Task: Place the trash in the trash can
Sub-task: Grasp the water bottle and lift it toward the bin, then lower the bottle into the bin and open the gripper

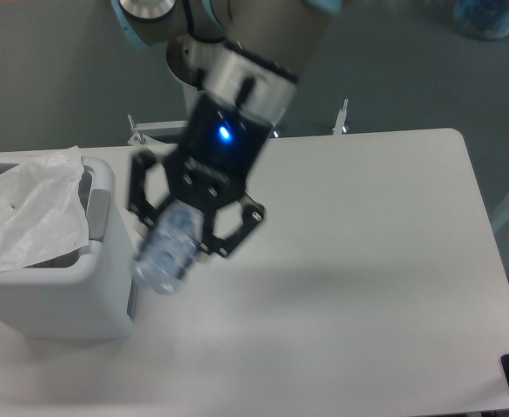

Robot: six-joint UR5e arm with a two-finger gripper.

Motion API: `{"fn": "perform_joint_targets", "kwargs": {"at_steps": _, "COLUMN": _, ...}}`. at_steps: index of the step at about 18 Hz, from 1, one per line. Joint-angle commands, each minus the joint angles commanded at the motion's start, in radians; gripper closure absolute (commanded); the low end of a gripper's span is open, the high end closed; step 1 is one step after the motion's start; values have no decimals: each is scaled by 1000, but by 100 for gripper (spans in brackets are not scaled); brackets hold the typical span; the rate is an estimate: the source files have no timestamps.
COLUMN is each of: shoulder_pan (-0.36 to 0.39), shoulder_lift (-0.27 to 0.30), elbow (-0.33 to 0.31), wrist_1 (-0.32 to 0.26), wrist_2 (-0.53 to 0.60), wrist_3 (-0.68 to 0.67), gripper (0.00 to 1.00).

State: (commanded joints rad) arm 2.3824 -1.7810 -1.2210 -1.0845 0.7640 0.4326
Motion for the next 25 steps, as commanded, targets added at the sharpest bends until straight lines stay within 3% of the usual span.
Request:
{"fn": "perform_joint_targets", "kwargs": {"at_steps": 11, "shoulder_pan": -161, "shoulder_lift": -8, "elbow": -6, "wrist_1": 107, "wrist_2": -18, "wrist_3": -41, "gripper": 51}}
{"fn": "perform_joint_targets", "kwargs": {"at_steps": 16, "shoulder_pan": -216, "shoulder_lift": -63, "elbow": -11, "wrist_1": 129, "wrist_2": -17, "wrist_3": -38, "gripper": 51}}
{"fn": "perform_joint_targets", "kwargs": {"at_steps": 22, "shoulder_pan": -227, "shoulder_lift": -110, "elbow": -75, "wrist_1": 196, "wrist_2": -9, "wrist_3": -31, "gripper": 50}}
{"fn": "perform_joint_targets", "kwargs": {"at_steps": 25, "shoulder_pan": -229, "shoulder_lift": -115, "elbow": -89, "wrist_1": 198, "wrist_2": -5, "wrist_3": -29, "gripper": 50}}
